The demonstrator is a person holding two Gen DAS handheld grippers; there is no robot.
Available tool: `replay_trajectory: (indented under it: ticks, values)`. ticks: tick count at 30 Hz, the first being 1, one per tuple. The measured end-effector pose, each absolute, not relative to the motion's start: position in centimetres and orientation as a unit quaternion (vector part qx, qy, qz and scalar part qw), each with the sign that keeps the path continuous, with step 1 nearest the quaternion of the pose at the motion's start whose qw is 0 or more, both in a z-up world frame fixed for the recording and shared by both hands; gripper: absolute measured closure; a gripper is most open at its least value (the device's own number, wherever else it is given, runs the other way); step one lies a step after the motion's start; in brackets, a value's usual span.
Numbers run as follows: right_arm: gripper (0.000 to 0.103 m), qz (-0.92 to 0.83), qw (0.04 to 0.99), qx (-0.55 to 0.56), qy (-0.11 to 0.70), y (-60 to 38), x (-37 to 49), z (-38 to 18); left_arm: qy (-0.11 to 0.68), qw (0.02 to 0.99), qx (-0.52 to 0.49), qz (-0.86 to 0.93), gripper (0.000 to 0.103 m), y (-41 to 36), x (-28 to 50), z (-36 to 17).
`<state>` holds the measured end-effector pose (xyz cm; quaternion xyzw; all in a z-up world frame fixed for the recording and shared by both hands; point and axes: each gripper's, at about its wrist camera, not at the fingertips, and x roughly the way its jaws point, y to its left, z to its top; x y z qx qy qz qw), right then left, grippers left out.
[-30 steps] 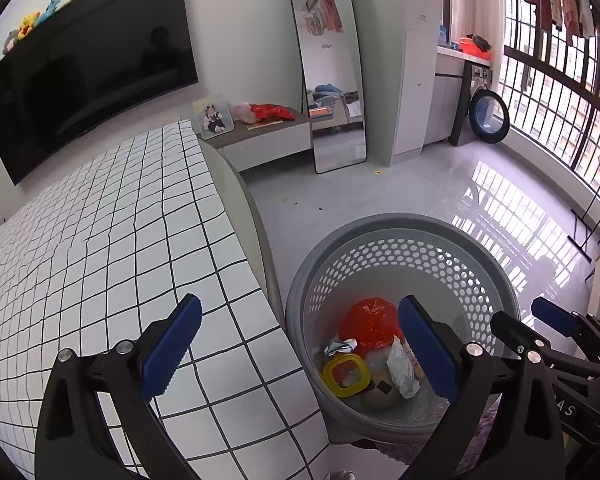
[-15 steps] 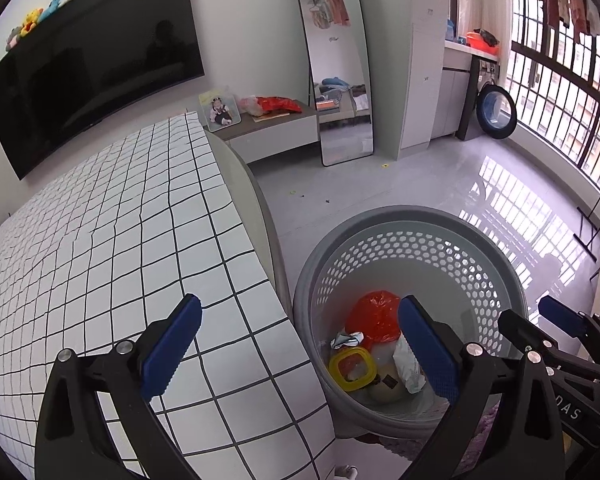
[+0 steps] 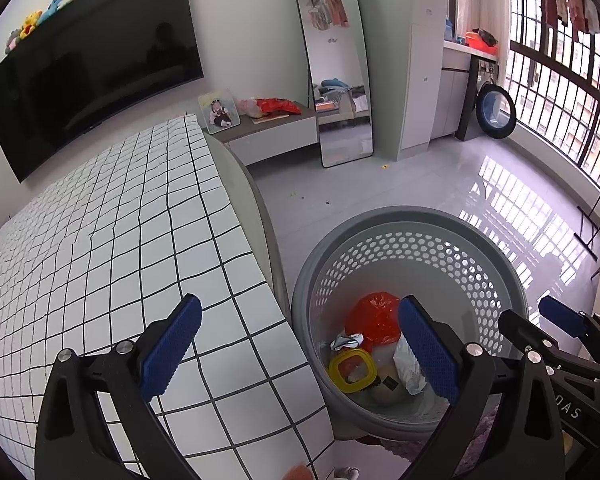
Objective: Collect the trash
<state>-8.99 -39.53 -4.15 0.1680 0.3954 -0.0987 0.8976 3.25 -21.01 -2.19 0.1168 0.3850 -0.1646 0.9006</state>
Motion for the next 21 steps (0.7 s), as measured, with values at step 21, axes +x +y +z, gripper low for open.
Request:
replay_trajectory:
  ticks: [21]
  values:
    - [0.036, -0.098, 0.892, 0.185, 0.401, -41.0, -8.7, -5.8, 0.395, 0.895, 0.133, -0.158, 0.006, -22.5, 3.5, -3.3]
